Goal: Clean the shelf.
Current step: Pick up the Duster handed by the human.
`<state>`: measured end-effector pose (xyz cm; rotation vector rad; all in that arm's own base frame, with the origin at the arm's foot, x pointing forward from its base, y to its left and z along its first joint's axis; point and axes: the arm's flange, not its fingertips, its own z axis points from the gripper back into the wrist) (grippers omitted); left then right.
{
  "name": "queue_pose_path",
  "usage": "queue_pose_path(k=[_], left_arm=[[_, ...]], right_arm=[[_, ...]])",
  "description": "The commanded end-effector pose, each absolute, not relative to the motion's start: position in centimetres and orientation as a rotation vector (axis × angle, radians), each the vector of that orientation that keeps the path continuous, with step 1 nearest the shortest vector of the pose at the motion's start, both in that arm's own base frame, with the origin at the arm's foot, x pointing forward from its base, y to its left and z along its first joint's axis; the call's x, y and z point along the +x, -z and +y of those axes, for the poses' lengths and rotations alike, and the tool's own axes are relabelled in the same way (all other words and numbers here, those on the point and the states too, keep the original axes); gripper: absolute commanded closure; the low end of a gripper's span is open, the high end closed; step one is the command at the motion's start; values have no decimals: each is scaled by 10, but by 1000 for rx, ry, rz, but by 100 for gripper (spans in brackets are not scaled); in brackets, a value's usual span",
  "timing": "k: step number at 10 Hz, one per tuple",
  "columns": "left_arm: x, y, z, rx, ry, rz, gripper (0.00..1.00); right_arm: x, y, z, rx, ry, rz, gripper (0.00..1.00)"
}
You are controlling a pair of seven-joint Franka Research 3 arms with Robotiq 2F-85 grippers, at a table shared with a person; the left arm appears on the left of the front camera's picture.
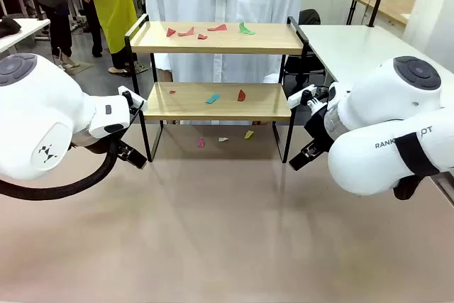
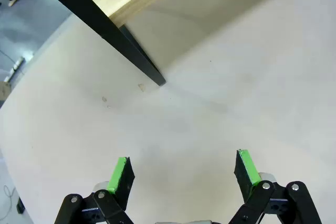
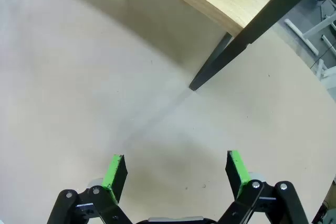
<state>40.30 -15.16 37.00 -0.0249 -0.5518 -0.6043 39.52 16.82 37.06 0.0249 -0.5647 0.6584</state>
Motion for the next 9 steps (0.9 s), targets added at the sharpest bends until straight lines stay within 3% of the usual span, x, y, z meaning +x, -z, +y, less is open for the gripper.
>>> queue_pose_path(k=[1,9], left_arm=[[403,-370,-152,-25,604,-552,0],[403,-370,-152,-25,605,-552,0]], right_arm=[[395,-371,168,25,-658,-565,0],[395,-370,168,24,-659,-564,0]])
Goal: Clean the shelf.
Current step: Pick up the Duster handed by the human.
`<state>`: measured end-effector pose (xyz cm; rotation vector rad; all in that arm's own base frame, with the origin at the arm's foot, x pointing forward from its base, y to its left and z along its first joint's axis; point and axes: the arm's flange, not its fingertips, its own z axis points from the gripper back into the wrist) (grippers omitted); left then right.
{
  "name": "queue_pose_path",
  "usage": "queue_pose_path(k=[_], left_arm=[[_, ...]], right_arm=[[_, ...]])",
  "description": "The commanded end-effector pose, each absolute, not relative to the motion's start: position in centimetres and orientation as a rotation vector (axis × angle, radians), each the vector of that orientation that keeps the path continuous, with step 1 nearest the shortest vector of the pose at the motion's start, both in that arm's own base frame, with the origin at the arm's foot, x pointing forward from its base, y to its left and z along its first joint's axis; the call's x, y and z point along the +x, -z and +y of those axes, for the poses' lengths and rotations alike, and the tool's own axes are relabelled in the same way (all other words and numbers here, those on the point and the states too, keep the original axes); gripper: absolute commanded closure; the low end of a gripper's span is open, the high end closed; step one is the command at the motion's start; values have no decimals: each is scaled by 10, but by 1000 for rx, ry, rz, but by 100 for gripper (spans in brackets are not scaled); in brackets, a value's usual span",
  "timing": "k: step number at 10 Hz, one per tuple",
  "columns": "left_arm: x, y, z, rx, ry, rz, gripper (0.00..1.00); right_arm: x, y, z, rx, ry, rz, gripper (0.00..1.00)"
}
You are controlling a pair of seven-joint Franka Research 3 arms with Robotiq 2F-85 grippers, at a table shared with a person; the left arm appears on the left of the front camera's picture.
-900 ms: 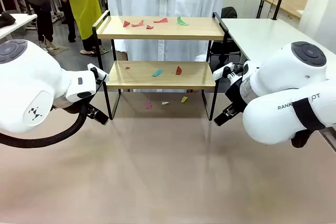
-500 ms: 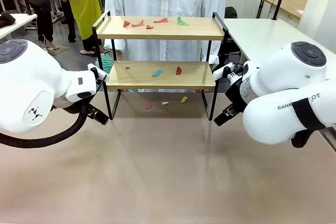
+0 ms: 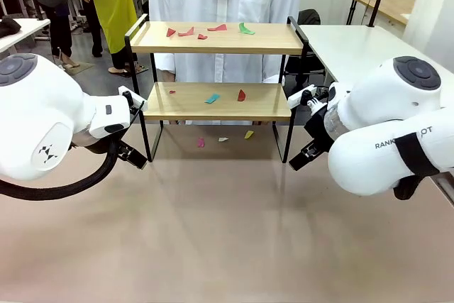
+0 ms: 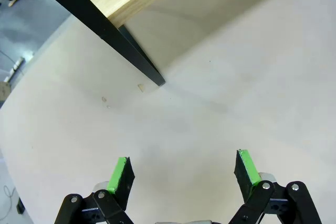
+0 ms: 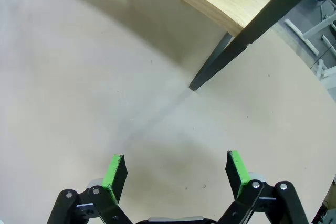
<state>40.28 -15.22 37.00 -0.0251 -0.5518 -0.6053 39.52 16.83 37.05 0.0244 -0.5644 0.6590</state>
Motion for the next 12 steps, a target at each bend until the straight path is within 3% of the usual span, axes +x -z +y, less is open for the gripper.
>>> queue_pose_path(k=[1,4,7,10,12], left_arm=[[406,-395,-149,-59,608,-574,0],[421,-478,-122,-160,658,-571,0],[439,-521,-65,-294,872,-525,0],[472,-508,15,-505,1084,-577,0],[489,-482,53,-588,1015,-631,0]], right_arm=[[401,-402,168,34,-644,-614,0],[410,-484,140,161,-627,-681,0],[411,-519,73,299,-659,-752,0],[433,-507,-13,372,-746,-842,0],[448,-485,-58,431,-783,-898,0]])
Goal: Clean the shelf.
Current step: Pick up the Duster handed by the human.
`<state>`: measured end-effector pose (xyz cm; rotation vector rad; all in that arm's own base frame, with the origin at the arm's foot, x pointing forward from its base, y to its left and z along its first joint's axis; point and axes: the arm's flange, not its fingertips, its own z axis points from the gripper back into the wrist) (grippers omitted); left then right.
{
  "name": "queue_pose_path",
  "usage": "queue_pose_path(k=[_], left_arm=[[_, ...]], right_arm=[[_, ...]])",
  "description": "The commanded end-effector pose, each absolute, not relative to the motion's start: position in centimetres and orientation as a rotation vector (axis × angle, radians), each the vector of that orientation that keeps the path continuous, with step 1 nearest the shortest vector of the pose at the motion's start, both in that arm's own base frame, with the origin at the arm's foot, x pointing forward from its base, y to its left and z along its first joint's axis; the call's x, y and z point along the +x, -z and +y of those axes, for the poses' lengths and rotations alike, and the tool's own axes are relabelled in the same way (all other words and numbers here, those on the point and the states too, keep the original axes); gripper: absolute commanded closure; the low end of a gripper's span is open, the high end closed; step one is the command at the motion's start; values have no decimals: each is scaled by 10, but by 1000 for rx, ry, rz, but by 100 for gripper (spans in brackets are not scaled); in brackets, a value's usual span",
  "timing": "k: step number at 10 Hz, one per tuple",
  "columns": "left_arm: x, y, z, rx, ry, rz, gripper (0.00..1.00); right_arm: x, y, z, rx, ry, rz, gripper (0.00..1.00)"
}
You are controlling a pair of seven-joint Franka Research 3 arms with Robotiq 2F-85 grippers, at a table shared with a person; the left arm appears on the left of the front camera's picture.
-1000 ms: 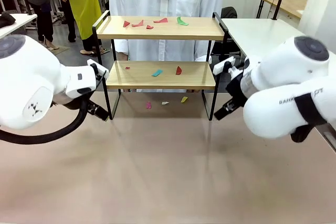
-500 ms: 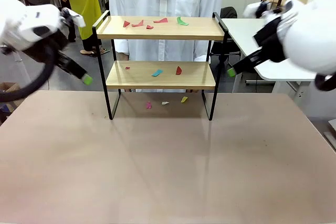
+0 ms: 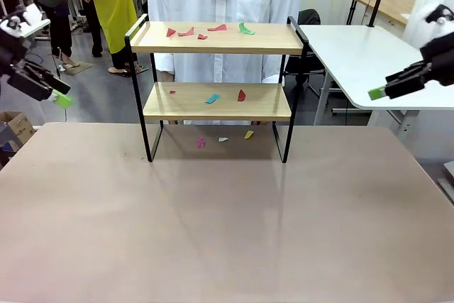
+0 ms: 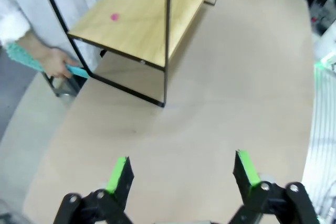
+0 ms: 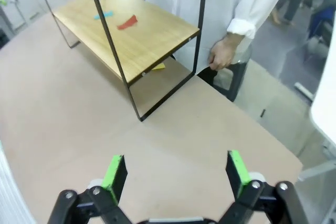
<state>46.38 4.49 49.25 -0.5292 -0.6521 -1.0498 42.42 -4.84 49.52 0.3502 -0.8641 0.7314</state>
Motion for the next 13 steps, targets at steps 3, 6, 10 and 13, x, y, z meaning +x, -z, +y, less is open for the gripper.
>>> queue_pose_path(k=[3,6,10,13], left_arm=[[487,-458,86,-650,1009,-742,0],[479,-462,77,-612,1008,-684,0],[495,-456,97,-630,993,-772,0],[526,-430,156,-829,1081,-910,0]], right_arm=[[459,-456,-96,494,-835,-939,0],[433,-473,-82,419,-784,-907,0],[452,-473,-104,459,-747,-911,0],[497,-455,-162,561,-769,-1048,0]])
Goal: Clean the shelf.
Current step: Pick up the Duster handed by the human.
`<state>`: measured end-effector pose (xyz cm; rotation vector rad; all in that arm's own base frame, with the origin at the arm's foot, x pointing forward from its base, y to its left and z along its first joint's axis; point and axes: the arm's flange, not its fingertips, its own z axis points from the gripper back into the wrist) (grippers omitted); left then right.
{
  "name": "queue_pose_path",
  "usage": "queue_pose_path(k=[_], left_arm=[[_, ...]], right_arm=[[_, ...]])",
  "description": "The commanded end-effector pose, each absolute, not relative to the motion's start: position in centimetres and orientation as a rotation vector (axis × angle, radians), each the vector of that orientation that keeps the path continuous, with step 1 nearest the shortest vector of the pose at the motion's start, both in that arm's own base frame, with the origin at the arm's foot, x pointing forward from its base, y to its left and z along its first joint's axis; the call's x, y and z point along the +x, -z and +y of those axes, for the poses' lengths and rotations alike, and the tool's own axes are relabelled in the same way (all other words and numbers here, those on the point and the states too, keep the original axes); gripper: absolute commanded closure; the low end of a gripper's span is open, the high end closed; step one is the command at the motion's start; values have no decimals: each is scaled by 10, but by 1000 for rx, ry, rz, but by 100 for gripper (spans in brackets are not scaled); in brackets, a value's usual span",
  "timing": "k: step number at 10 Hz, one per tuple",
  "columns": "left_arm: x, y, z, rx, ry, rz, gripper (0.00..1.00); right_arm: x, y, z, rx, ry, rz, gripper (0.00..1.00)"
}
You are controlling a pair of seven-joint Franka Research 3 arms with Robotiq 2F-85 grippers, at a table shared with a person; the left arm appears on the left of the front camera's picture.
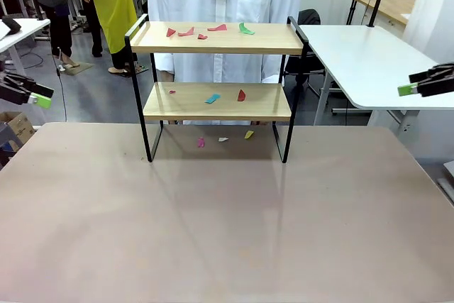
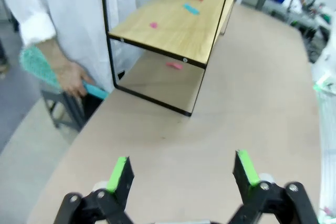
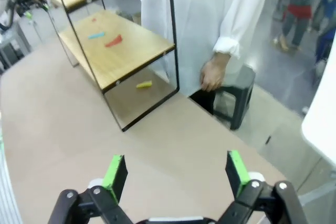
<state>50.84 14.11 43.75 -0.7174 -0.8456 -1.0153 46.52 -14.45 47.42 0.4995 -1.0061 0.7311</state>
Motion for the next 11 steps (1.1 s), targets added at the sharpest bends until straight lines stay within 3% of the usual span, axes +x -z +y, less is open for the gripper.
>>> queue_pose_path(k=[1,4,11], left_arm=[[534,-427,166,-848,1121,-975,0],[548,-416,186,-821,1198,-1121,0],[571,-400,204,-864,1233,-1176,0]], right_arm=[[509,-448,-175,578,-792,-1095,0],[529,-419,-206,559,-815,-1192,0],[553,-412,-228,628,-860,-1287,0]])
